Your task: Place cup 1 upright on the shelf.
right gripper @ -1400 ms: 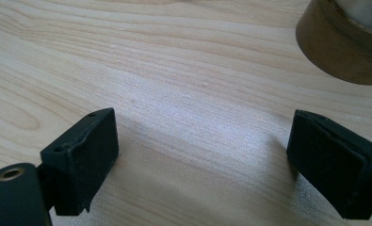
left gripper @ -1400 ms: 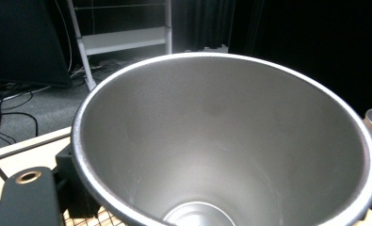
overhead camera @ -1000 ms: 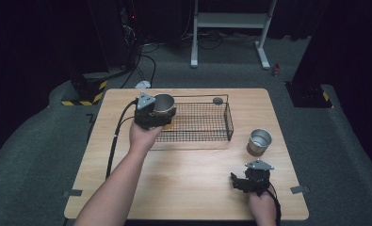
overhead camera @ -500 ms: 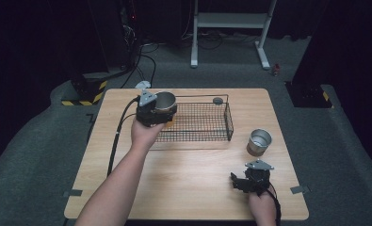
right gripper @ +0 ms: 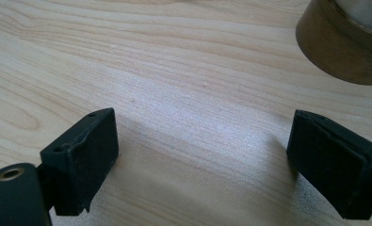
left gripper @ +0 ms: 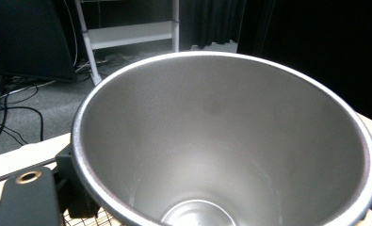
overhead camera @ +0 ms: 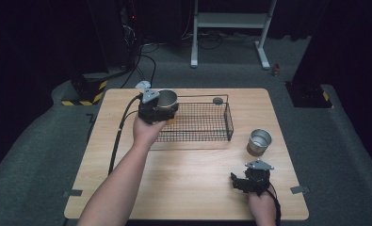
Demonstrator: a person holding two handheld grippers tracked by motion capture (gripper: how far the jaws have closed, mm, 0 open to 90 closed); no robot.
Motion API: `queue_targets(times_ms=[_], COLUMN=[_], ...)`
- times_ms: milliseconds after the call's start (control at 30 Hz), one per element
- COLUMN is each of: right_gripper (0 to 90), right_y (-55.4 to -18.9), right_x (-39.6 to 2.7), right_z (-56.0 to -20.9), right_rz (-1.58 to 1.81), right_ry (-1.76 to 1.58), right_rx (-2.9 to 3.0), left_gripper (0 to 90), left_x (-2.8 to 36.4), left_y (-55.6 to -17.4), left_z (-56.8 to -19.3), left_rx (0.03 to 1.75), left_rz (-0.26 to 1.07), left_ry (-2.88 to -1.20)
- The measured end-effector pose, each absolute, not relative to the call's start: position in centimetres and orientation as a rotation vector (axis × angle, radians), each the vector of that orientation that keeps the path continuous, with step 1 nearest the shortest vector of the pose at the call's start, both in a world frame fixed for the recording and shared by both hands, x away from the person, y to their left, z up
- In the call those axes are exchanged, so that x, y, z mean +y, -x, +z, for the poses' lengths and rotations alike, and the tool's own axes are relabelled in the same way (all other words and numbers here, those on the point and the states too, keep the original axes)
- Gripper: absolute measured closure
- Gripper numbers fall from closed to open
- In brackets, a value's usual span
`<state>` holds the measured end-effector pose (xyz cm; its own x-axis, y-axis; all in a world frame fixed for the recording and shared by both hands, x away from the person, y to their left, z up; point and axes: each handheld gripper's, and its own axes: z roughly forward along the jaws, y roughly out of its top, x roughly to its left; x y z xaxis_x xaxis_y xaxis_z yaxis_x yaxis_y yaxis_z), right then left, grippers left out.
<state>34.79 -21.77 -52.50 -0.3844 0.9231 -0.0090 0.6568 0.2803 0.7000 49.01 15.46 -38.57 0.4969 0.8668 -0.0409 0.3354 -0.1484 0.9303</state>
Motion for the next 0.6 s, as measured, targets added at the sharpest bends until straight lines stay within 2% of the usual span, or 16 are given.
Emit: queue_targets(times_ms=[600], right_gripper=[9.4], right_y=[-34.79], right_x=[-21.77], right_z=[-52.50], right_rz=[0.865], right_ry=[-1.421], right_rx=[2.140], left_gripper=[14.0], left_x=[15.75], left_y=[-49.60], left_z=[-39.05], left_rx=[1.054], left_rz=[0.643], left_ry=[-1.720])
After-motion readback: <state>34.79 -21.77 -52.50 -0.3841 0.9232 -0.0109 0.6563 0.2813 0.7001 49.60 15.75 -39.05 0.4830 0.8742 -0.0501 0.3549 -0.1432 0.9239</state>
